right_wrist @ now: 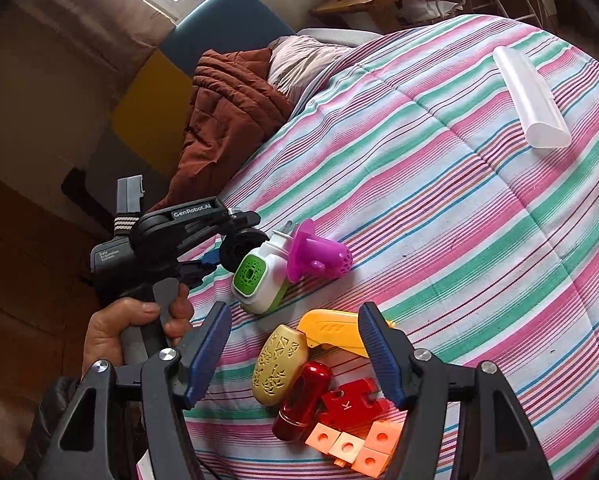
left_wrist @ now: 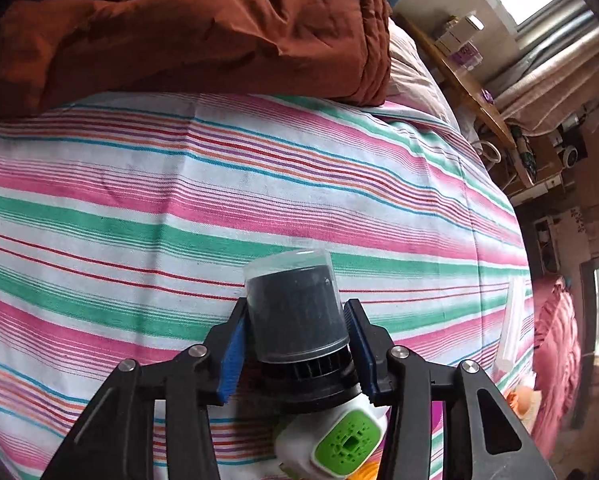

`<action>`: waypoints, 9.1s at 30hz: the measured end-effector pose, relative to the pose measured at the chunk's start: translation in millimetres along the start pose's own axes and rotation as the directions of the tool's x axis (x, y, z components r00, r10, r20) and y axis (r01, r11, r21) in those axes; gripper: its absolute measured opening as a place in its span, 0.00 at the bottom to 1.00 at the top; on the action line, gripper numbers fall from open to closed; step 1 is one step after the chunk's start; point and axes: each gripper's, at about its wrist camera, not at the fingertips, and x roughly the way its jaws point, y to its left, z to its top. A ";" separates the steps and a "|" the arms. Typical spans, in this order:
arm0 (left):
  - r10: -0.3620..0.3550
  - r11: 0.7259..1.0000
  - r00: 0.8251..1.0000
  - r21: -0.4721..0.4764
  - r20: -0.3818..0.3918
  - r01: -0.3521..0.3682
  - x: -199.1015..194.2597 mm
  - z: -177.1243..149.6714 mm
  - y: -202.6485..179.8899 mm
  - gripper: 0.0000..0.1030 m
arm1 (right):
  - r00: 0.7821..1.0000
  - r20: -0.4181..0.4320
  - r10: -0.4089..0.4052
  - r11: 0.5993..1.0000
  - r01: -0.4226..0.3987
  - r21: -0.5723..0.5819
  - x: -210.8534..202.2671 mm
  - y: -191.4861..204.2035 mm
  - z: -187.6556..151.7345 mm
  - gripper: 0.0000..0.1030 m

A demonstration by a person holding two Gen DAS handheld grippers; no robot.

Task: Organize rigid objects
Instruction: 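Grasp the black-lidded canister with the left tool and lift it, then carry the canister toward the tray while the right tool grasps the white-green plug, then lower the canister into the tray beside the knob and open the left tool, then withdraw the left tool from the tray while the right tool holds the plug, then carry the white-green plug into the tray and release it with the right tool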

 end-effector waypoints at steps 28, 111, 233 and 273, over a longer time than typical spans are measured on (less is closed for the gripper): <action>-0.011 0.913 0.996 0.408 0.093 -0.028 -98.5 -207.8 43.8 0.43 | 0.990 0.009 -0.138 0.990 0.138 -0.034 7.3 -6.3 -0.7 0.65; 0.201 0.979 0.915 -0.036 0.350 -0.201 -181.3 -141.4 199.8 0.43 | 0.957 -0.154 -0.248 0.692 0.064 -0.719 147.2 111.8 -58.3 0.51; 0.428 0.899 0.821 -0.275 0.378 -0.342 -249.4 -332.7 252.3 0.76 | 0.982 -0.166 -0.093 0.546 -0.089 -0.833 78.6 243.8 -193.3 0.51; 0.464 0.879 0.806 -0.297 0.366 -0.372 -256.8 -337.1 254.6 0.76 | 0.968 -0.246 -0.046 0.563 -0.178 -0.807 125.8 273.1 -206.0 0.64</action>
